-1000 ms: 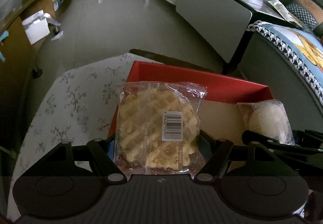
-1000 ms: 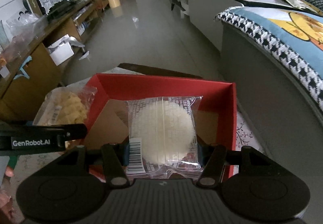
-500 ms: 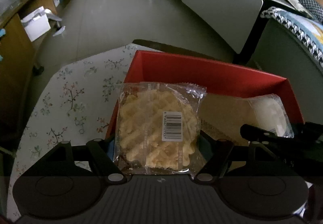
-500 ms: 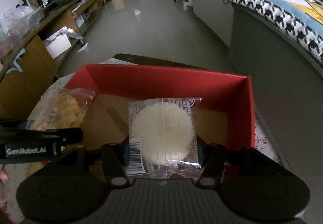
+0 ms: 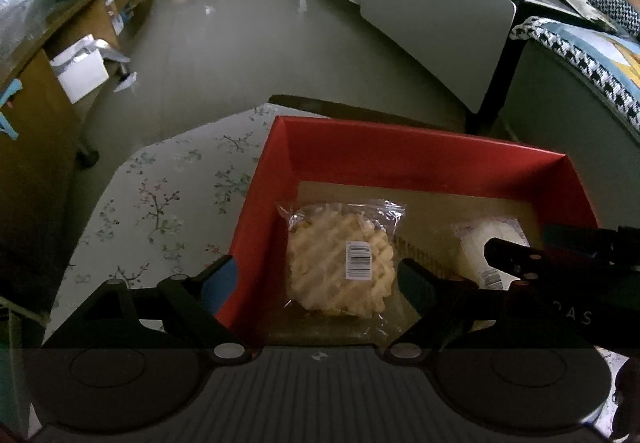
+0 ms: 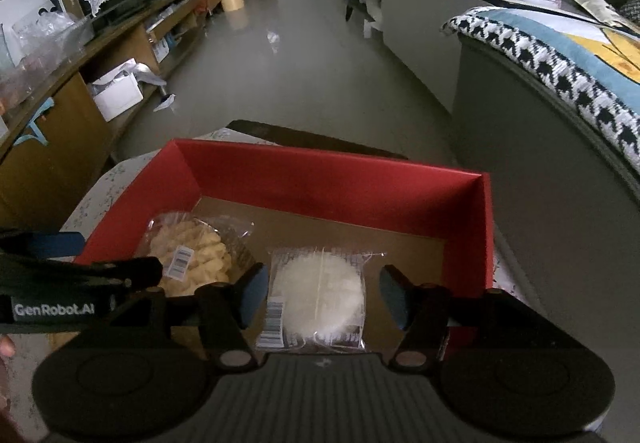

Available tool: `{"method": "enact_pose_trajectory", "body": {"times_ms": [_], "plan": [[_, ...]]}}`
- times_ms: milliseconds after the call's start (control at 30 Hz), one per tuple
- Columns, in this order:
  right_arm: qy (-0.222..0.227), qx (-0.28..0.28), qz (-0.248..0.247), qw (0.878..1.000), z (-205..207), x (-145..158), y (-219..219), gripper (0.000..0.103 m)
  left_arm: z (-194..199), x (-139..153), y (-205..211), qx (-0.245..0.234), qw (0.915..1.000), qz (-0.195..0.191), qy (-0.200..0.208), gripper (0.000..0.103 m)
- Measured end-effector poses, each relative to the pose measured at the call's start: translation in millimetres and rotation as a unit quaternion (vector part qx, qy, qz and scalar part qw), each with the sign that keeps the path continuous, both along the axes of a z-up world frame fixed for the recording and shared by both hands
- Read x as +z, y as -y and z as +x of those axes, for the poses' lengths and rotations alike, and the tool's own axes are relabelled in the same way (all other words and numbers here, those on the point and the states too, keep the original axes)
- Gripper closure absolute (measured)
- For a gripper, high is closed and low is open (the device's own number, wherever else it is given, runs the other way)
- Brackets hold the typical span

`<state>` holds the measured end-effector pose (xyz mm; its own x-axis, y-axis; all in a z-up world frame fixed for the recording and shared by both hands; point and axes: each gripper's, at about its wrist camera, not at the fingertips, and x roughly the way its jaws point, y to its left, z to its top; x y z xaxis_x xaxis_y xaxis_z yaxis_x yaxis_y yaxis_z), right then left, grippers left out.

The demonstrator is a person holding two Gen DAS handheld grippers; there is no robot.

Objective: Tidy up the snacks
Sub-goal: 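Lower both packs into the red box and open both tools, then grasp the red Trolli candy bag with the left tool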

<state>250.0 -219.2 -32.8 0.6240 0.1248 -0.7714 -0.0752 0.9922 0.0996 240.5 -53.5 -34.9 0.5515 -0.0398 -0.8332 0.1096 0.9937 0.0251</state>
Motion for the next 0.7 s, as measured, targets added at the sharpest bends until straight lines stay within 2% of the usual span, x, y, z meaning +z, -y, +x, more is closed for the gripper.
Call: {"method": "enact_pose_trajectory", "body": {"times_ms": [167,700], "plan": [[0.008,0.0,0.002,1.0,-8.6,12.5,0.4,0.034,-7.9,11.6,-3.2,0.008,0.9998,0.001,0.016,0.007],[0.028,0.002,0.002,1.0,-57.5,46.5,-7.2,0.032,-47.0,46.1,-8.7,-0.002,0.9985,-0.011,0.054,0.004]]}}
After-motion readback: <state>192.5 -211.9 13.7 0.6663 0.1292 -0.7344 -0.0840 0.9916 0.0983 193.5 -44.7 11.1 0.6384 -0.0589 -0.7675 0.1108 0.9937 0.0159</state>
